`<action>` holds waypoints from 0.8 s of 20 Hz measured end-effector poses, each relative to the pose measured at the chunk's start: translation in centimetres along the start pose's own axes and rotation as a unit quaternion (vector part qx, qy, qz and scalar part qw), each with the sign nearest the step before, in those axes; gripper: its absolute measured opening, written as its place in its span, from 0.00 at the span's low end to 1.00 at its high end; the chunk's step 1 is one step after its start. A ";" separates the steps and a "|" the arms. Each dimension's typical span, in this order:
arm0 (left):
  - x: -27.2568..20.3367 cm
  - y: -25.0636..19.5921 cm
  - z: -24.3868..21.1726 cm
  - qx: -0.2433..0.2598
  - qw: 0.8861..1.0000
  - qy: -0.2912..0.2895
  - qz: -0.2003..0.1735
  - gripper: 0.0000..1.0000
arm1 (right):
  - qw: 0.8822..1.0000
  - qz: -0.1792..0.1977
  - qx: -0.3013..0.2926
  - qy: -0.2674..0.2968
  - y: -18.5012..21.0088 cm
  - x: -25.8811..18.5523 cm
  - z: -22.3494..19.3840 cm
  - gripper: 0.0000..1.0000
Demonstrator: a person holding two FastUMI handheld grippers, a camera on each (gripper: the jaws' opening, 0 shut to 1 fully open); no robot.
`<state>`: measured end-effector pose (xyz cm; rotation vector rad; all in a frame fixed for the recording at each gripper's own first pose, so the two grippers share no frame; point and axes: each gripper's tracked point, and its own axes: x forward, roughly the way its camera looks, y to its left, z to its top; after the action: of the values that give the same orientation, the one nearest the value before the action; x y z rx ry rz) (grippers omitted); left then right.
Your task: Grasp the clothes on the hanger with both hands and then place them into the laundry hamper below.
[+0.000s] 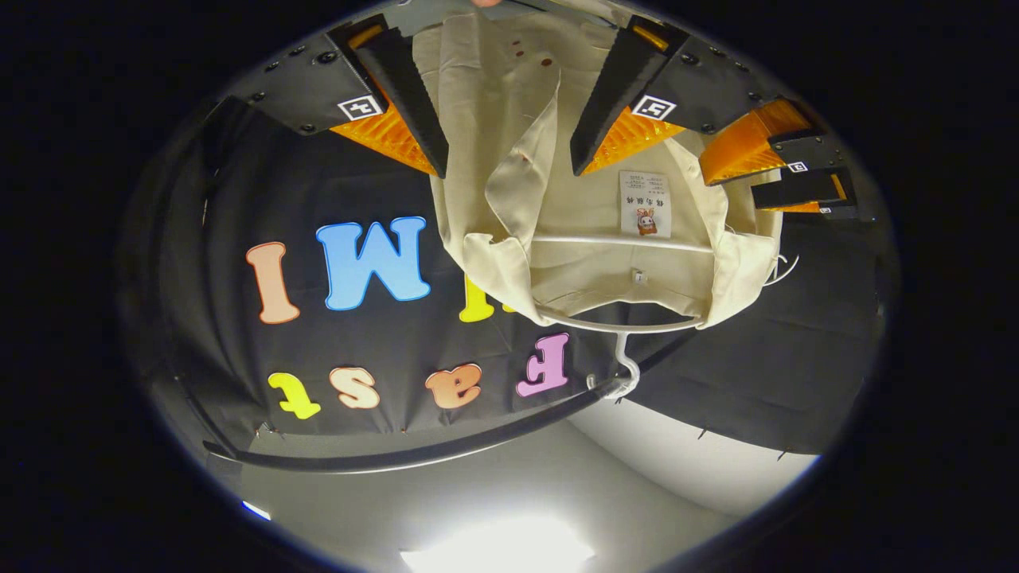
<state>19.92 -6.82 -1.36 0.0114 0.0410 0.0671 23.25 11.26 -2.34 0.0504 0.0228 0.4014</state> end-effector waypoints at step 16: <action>6.5 3.1 -2.5 0.034 0.992 0.025 0.123 0.91 | 0.998 0.053 0.013 0.018 1.7 9.1 -2.9 0.97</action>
<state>26.05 -3.26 -4.04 0.0839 0.0920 0.3124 30.86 16.47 -5.22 0.0710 0.0607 0.5072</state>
